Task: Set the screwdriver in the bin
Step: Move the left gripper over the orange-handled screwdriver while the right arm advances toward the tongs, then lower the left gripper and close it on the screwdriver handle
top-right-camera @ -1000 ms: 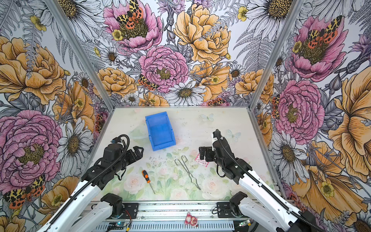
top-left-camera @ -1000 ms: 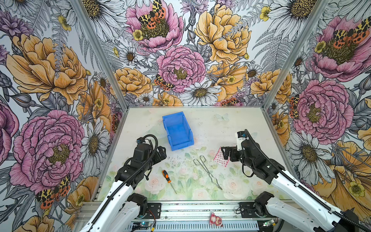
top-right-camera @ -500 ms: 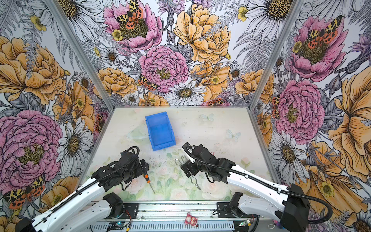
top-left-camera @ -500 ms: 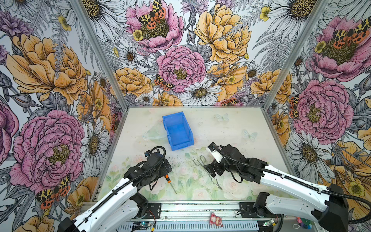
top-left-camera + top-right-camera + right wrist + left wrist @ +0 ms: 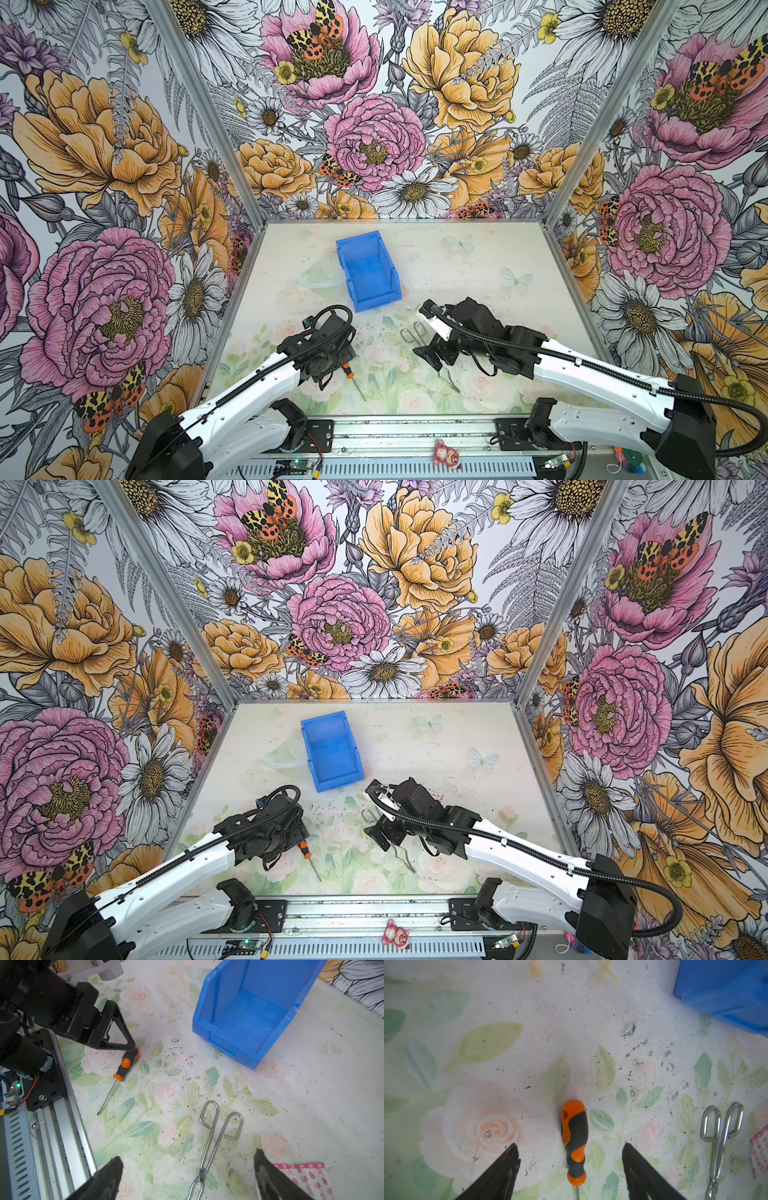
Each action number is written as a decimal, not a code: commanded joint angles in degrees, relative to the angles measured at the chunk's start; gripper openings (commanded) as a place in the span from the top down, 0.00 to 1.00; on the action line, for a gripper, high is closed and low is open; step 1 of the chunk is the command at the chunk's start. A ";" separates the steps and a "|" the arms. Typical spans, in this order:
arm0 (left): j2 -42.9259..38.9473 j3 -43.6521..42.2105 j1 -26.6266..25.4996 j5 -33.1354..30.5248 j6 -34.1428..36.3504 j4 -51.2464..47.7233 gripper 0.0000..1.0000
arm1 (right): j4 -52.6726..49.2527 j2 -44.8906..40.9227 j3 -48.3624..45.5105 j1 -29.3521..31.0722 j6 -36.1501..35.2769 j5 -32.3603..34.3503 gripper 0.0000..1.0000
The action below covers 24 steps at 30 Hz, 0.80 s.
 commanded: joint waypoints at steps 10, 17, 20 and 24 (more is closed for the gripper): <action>6.75 -0.25 -1.98 -1.18 -2.72 3.31 0.45 | 2.70 -1.42 0.60 0.33 -1.41 -0.06 0.00; 8.20 -0.40 -3.09 -1.36 -4.76 4.70 0.50 | 4.73 0.66 0.75 0.31 -1.34 0.16 0.00; 9.42 -0.05 -3.07 -1.24 -4.35 5.97 0.52 | 6.27 1.69 0.57 0.24 -1.58 0.25 0.00; 12.56 0.74 -3.54 -1.02 -3.68 6.17 0.56 | 6.52 3.15 0.94 0.00 -1.75 1.08 0.00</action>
